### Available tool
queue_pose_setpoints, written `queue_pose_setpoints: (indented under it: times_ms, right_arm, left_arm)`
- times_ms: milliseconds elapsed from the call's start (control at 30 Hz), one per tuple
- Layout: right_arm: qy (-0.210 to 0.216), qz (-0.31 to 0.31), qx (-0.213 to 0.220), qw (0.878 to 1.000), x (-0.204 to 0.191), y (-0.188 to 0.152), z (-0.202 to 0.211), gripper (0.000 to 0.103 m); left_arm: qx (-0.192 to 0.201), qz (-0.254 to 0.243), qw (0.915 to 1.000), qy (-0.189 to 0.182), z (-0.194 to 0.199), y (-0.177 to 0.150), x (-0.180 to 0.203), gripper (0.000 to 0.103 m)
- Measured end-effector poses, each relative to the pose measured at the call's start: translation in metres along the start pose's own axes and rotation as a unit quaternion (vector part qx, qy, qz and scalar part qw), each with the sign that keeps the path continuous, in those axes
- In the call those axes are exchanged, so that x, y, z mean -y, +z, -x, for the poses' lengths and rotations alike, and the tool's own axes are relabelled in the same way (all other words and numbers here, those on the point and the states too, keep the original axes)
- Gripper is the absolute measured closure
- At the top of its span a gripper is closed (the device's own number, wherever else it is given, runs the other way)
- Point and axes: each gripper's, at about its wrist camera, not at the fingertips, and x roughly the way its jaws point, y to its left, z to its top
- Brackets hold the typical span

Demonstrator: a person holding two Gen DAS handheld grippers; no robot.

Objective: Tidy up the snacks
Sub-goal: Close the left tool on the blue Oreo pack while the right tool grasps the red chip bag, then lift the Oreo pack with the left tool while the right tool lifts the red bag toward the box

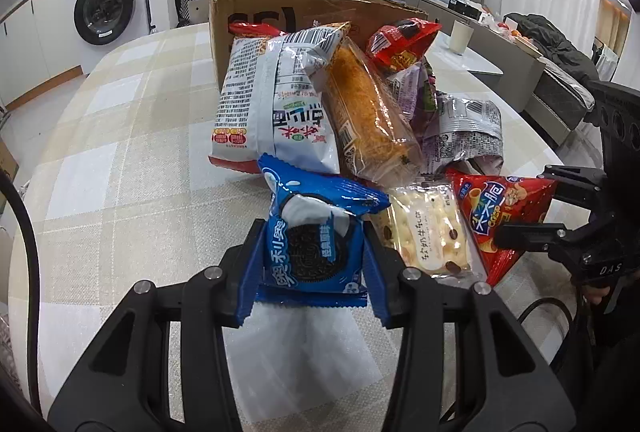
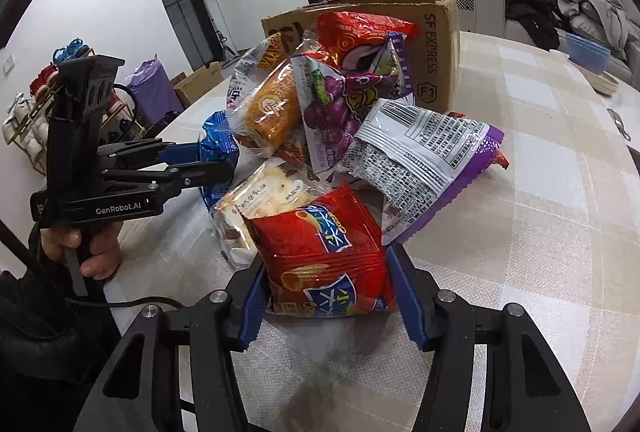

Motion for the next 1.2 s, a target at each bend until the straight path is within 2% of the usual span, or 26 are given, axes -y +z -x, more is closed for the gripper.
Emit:
queue_pose_setpoints:
  times_ms: [733, 1200]
  right_arm:
    - [0.048, 0.015, 0.039, 0.998, 0.003, 0.0, 0.029, 0.048]
    - [0.04, 0.006, 0.099, 0.994, 0.01, 0.005, 0.052, 0.048]
  left_arm:
    - [0.033, -0.001, 0.999, -0.029, 0.044, -0.007, -0.003, 0.061]
    - [0.06, 0.001, 0.9978, -0.027, 0.07, -0.013, -0.001, 0.061]
